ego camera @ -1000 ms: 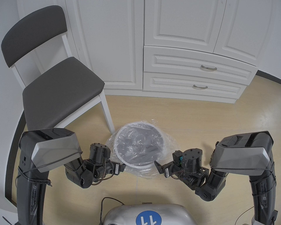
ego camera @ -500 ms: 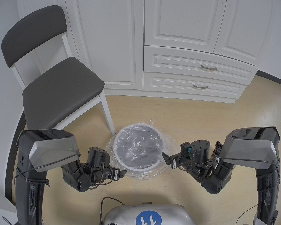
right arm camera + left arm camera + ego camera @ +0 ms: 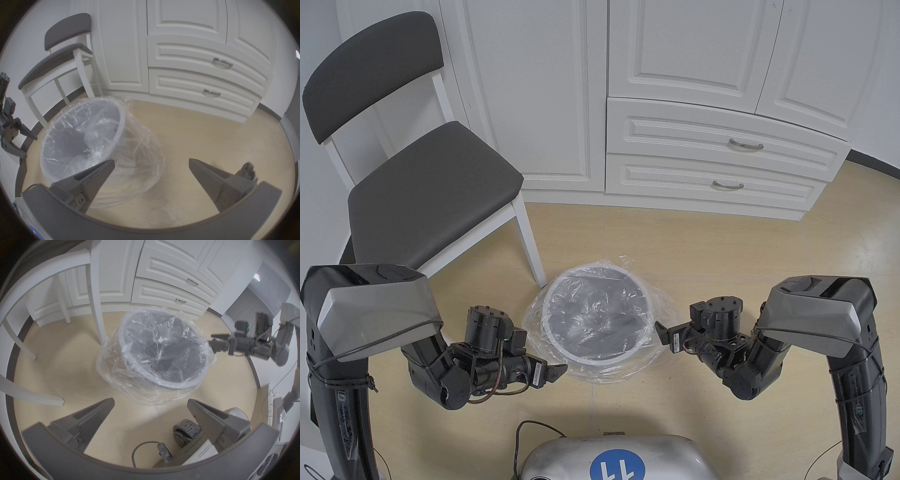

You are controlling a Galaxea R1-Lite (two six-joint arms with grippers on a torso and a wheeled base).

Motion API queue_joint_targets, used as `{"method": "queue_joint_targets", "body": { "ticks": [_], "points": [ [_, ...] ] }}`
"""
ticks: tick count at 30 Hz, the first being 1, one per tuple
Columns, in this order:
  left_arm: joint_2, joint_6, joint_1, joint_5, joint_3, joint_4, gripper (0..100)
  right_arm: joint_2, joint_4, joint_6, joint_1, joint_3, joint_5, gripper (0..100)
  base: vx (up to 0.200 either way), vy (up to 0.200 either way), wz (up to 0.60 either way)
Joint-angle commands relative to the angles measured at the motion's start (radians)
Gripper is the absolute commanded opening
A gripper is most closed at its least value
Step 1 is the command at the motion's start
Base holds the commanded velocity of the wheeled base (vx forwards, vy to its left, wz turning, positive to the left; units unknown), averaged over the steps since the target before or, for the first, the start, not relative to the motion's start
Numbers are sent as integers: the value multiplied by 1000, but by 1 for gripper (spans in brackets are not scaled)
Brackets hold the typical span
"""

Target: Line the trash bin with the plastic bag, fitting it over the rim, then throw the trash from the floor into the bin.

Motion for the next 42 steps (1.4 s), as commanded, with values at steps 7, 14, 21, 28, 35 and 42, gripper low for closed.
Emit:
{"method": "queue_joint_targets", "body": {
  "ticks": [7,14,21,28,35,42],
  "points": [
    [-73,-1,136,-3,-66,4,100,156,35,168,21,-116,95,100,0,0,0],
    [23,-10,183,13,-164,9,100,152,93,209,16,-142,93,100,0,0,0],
    [79,-8,204,25,-201,12,100,150,98,209,16,-141,93,100,0,0,0],
    [142,-7,218,85,-264,42,100,148,102,209,16,-141,92,100,0,0,0],
    [206,-8,222,102,-327,99,100,144,127,211,15,-145,93,100,0,0,0],
    [303,-34,184,172,-451,105,100,145,138,216,9,-167,99,100,0,0,0]
  ]
}}
